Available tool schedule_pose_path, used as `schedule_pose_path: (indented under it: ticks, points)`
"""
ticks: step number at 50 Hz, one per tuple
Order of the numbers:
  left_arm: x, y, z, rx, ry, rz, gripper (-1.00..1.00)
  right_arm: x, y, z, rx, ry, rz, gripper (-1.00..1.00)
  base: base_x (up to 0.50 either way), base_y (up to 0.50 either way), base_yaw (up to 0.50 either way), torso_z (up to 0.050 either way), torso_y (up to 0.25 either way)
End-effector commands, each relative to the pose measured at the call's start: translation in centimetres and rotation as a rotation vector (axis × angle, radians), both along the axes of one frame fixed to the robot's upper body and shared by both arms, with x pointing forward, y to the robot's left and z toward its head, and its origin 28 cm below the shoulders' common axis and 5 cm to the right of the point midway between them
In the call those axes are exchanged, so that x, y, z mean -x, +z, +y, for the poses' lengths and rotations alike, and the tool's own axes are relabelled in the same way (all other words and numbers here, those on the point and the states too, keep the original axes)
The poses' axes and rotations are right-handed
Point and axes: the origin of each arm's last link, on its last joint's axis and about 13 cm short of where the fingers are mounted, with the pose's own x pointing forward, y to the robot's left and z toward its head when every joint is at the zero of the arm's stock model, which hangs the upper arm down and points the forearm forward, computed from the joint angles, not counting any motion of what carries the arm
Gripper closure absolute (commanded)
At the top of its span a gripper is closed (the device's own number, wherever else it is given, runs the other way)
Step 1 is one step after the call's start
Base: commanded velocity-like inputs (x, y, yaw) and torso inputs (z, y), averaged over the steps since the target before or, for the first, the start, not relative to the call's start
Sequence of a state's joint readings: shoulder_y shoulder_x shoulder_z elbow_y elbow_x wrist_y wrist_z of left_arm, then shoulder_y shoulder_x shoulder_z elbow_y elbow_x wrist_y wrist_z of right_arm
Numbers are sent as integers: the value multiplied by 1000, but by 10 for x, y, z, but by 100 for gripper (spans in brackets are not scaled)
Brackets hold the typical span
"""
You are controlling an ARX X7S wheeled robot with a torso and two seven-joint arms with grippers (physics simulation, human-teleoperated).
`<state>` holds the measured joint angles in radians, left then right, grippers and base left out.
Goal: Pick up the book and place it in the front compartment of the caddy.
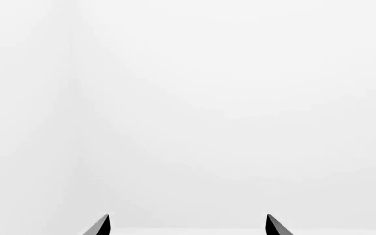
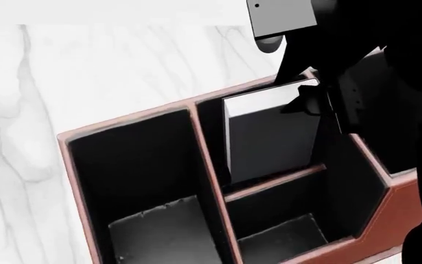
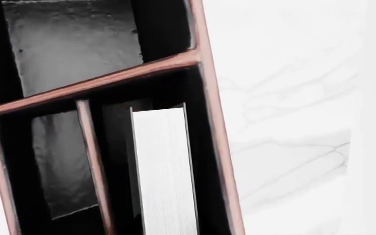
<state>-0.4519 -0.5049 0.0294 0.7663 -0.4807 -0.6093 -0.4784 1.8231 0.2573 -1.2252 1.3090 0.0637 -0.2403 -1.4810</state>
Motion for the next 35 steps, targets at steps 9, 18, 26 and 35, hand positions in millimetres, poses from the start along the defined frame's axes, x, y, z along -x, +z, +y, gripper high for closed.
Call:
schedule_pose_path:
  ticks: [9, 18, 26, 35]
  points:
    - [0, 1, 2, 24, -5, -13, -100, -1, 0, 8, -6, 44, 20, -100, 0, 0, 0, 0, 0]
    - [0, 0, 2, 26, -8, -13, -100, -2, -2, 8, 3, 39, 23, -100, 0, 0, 0, 0, 0]
    - [0, -1, 2, 30, -7, -12, -100, -2, -2, 8, 2, 38, 21, -100, 0, 0, 0, 0, 0]
    - [0, 0, 2, 30, -5, -15, -100, 0, 3, 7, -2, 39, 6, -100, 0, 0, 0, 0, 0]
